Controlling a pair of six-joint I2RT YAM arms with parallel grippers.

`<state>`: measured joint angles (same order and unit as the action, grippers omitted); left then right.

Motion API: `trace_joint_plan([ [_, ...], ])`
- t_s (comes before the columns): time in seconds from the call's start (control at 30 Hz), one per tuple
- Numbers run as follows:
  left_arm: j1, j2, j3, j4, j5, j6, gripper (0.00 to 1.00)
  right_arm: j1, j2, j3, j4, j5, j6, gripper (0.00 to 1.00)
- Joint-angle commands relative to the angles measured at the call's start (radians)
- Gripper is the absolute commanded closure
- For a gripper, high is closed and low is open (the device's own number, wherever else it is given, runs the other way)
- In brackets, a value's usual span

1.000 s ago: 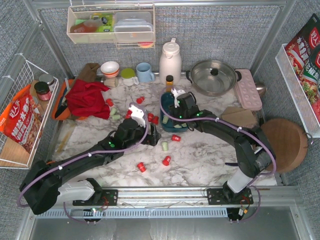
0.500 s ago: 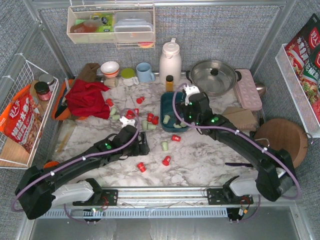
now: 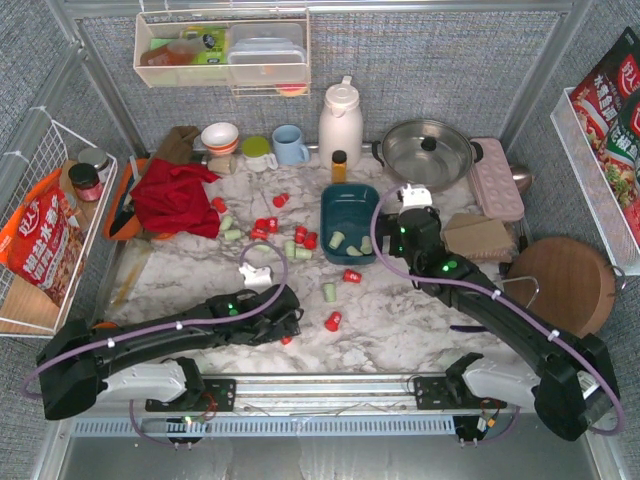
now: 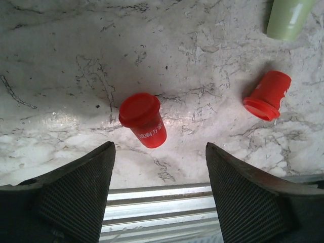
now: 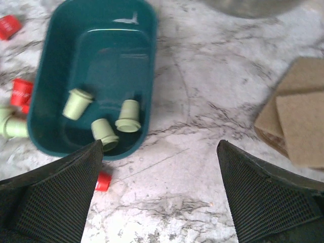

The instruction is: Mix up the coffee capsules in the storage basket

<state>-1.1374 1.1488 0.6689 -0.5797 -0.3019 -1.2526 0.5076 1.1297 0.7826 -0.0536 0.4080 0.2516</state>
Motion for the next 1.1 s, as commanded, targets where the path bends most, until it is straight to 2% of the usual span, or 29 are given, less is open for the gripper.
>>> trace_joint_plan([
  [0.0,-0.044,0.022,0.009,-0.032,-0.121,-0.168,0.20,-0.013,-0.033,-0.051,0.068,0.157,0.129,0.01],
  [0.27,-0.073,0.138,0.046,-0.048,-0.154,-0.228,0.28,-0.017,-0.085,-0.092,0.079,0.128,0.153,0.01],
  [0.47,-0.084,0.144,0.026,-0.065,-0.162,-0.269,0.36,-0.017,-0.069,-0.102,0.107,0.082,0.163,0.01],
  [0.87,-0.083,0.308,0.049,-0.003,-0.147,-0.249,0.38,-0.017,-0.076,-0.111,0.101,0.051,0.217,0.01],
  [1.07,-0.084,0.377,0.099,-0.037,-0.163,-0.226,0.44,-0.017,-0.076,-0.132,0.114,0.047,0.232,0.01],
])
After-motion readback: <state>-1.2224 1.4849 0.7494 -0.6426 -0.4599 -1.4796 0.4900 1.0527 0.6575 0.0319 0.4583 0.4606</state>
